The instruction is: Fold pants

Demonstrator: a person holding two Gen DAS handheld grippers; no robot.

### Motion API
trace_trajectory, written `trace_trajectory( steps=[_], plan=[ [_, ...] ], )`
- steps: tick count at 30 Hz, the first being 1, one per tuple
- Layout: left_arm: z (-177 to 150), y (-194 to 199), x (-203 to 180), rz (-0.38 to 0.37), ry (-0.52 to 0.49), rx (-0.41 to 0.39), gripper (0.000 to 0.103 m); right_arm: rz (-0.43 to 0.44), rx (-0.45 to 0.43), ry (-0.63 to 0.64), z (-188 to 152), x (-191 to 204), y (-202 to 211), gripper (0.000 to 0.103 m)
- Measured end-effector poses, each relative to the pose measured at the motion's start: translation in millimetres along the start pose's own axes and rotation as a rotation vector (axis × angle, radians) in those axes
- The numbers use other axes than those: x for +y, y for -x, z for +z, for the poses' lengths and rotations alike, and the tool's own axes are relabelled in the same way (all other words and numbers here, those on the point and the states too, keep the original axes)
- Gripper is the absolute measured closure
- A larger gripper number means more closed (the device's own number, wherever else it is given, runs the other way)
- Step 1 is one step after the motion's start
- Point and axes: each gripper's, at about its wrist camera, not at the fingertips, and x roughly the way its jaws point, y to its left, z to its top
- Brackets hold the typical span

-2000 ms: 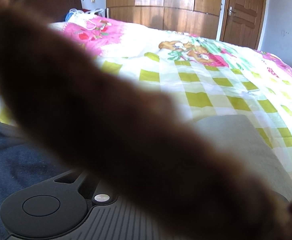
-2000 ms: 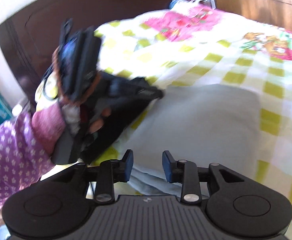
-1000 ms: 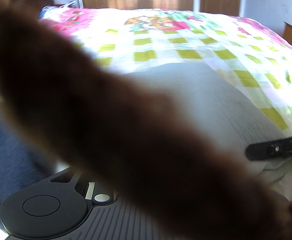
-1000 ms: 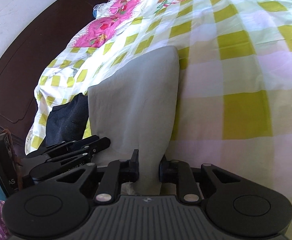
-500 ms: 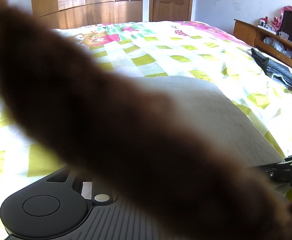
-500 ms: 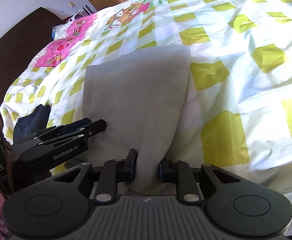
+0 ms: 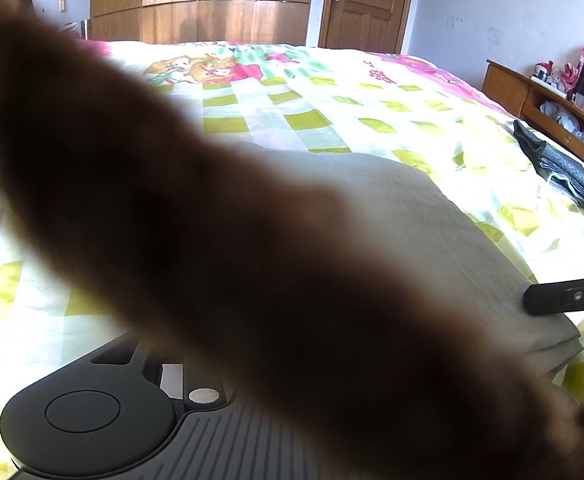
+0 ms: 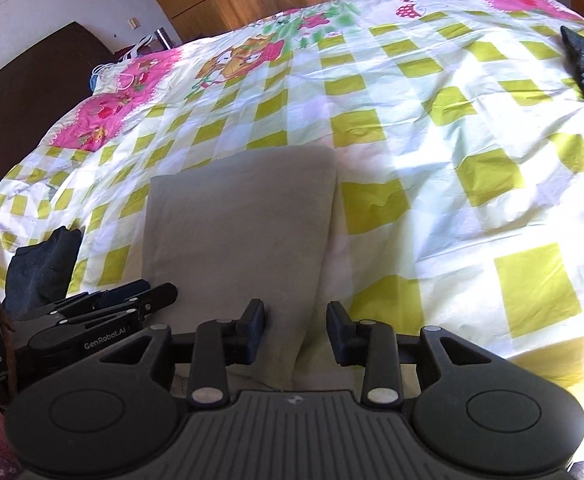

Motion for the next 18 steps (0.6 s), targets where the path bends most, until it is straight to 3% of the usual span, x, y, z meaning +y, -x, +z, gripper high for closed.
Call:
trace_trajectory(
  steps=[7,18],
  plan=[
    [-1.4,2.1,-1.2,-0.010,-0.004,-0.011,0.055,-0.054,-0.035,0.008,29.3,0.9,-33.0,0.050],
    [-1.4,-2.8,7.0,-0.040,0.054,-0.008,0.054,-0.087,0.017,0.078,55.5,11.1,-98.1,0.053]
  ],
)
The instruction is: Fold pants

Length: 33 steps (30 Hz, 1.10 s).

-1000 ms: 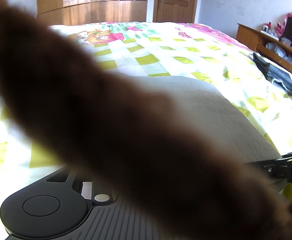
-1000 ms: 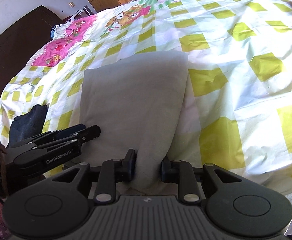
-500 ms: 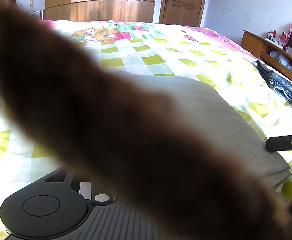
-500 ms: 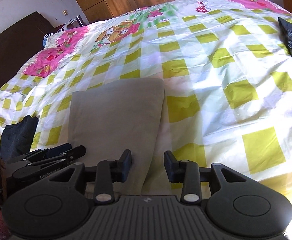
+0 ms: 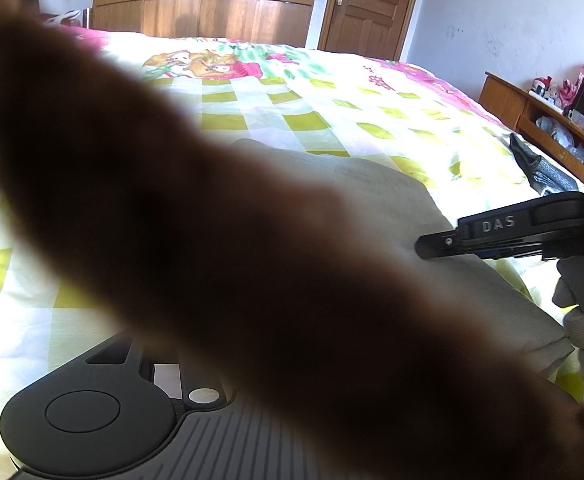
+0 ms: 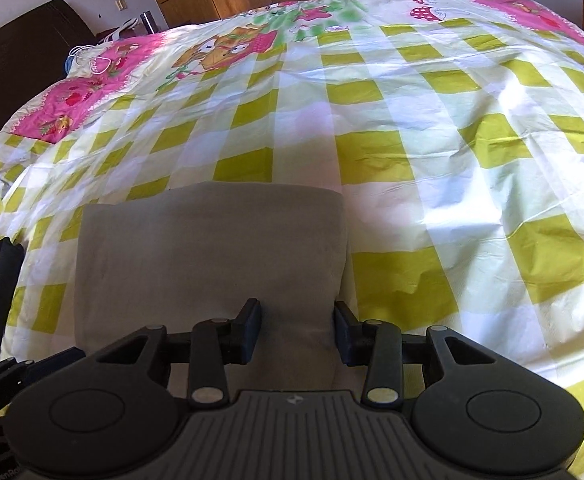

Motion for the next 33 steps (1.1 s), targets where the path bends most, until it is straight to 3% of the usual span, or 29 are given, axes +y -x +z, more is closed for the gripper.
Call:
trace_trajectory(
  steps=[9,12,15,21,23,28,31,33],
  plan=[
    [1.5,-11.3,5.3,0.023,0.021,0.006,0.048,-0.023,0.021,-0.004,22.7,4.1,-19.7,0.054],
    [0.8,-8.5,5.1,0.028,0.022,0.000,0.048,-0.053,-0.033,0.007,10.1,0.7,5.9,0.054],
    [0.7,-7.6,2.5,0.042,0.011,0.000,0.046,-0.027,-0.077,0.016,-13.7,-4.2,40.0,0.053],
    [-0.1,0.9,-0.6,0.064,0.008,0.029,0.041,0.028,-0.040,0.038,-68.4,-6.2,67.9,0.052],
    [-3.6,4.0,0.1,0.066,0.023,0.057,0.039,0.023,-0.045,0.045,-73.2,-5.6,70.4,0.052],
    [-8.6,20.3,-4.6,0.095,0.018,0.020,0.039,0.030,-0.136,0.060,-70.2,-1.2,89.4,0.052],
    [-9.6,18.5,-8.0,0.095,0.000,0.056,0.039,0.004,-0.053,0.077,-77.2,-1.6,79.6,0.051],
    [-11.4,15.9,-11.9,0.100,-0.020,0.077,0.039,0.010,-0.043,0.064,-80.3,-3.1,77.8,0.051]
  ],
)
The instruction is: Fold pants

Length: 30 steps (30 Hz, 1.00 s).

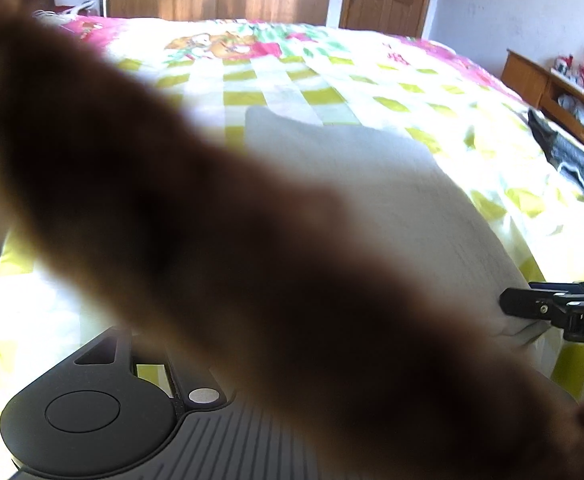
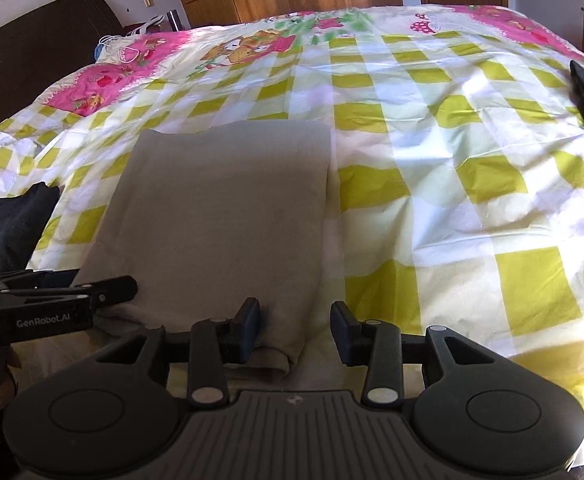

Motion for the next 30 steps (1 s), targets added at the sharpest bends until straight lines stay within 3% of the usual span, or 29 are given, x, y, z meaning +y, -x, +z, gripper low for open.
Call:
trace_trajectory(
  steps=[3,13,20,25,30],
  plan=[
    [-0.9,3.0,-0.9,0.008,-0.005,-0.015,0.039,0.013,-0.042,-0.001,1.3,-0.2,6.9,0.050],
    [-1.1,3.5,6.4,0.011,0.052,-0.023,0.037,0.017,-0.033,-0.023,-1.4,0.1,3.0,0.050],
    [-0.5,2.3,5.6,0.016,0.046,-0.021,0.035,0.007,-0.041,0.022,-1.1,8.8,1.9,0.049],
    [-0.4,0.9,5.2,0.020,0.044,-0.016,0.034,-0.006,-0.093,0.062,0.7,17.3,6.4,0.049],
    [-0.4,-1.2,4.4,0.027,0.042,-0.007,0.031,-0.018,-0.061,0.060,0.2,15.6,0.0,0.049]
  ],
)
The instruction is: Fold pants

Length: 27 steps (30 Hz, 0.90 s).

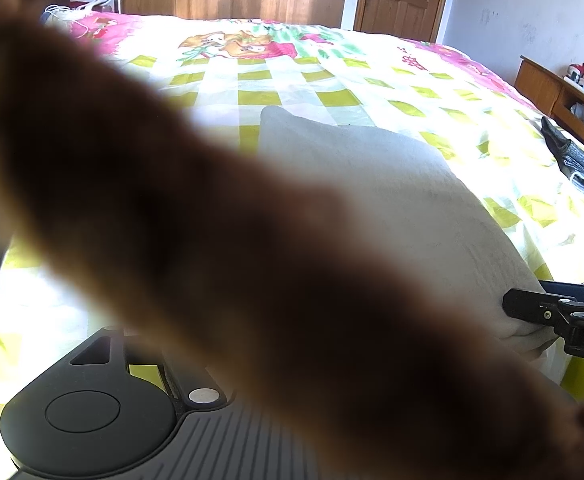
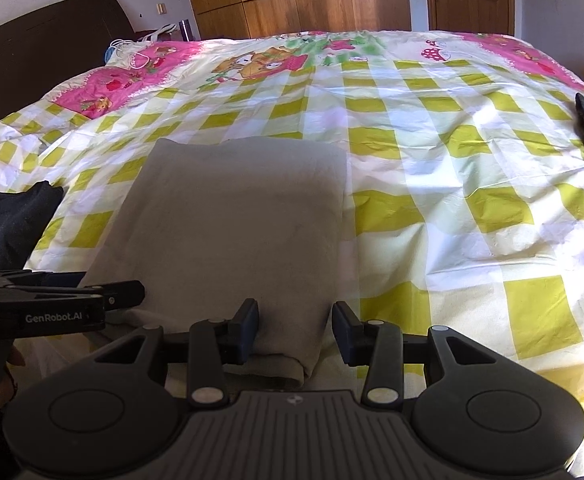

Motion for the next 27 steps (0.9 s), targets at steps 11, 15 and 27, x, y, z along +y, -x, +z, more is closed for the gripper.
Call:
trace_trajectory(
  steps=[11,15,27],
  plan=[
    [0.1,-0.6,-1.6,0.019,-0.010,0.003,0.024,-0.004,-0.023,-0.006,2.6,1.3,5.5,0.049],
    [0.7,-0.9,-3.1,0.036,-0.018,0.006,0.019,-0.019,-0.030,0.015,8.8,5.0,6.4,0.049],
    [-2.2,8.6,-4.3,0.020,-0.046,0.064,0.019,-0.004,0.055,0.091,-0.6,24.1,8.5,0.041]
  ],
)
